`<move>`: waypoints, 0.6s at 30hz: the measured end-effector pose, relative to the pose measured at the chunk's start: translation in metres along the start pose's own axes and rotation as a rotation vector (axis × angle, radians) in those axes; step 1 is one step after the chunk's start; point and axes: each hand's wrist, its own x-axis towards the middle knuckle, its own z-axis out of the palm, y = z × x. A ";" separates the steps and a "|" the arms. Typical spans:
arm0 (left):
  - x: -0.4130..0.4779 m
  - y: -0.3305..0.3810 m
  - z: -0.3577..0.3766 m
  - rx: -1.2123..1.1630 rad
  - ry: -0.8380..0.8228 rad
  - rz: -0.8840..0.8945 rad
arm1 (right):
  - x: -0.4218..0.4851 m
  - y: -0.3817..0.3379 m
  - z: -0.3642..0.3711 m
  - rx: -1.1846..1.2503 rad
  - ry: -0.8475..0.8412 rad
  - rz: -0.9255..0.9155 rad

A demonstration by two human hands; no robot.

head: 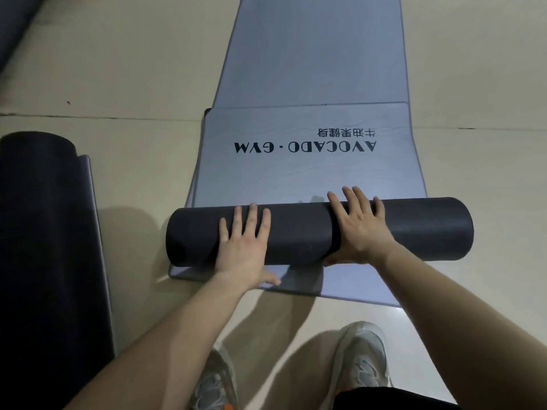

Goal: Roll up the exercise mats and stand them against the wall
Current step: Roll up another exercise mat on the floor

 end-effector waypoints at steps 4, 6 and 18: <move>0.071 -0.023 -0.029 -0.100 0.004 0.062 | -0.003 -0.001 0.034 -0.109 0.165 0.028; 0.086 -0.032 -0.037 -0.121 -0.003 0.132 | 0.014 0.006 0.037 -0.141 0.260 0.011; 0.040 -0.019 -0.020 -0.006 0.028 0.191 | -0.009 0.001 0.008 -0.173 0.082 -0.088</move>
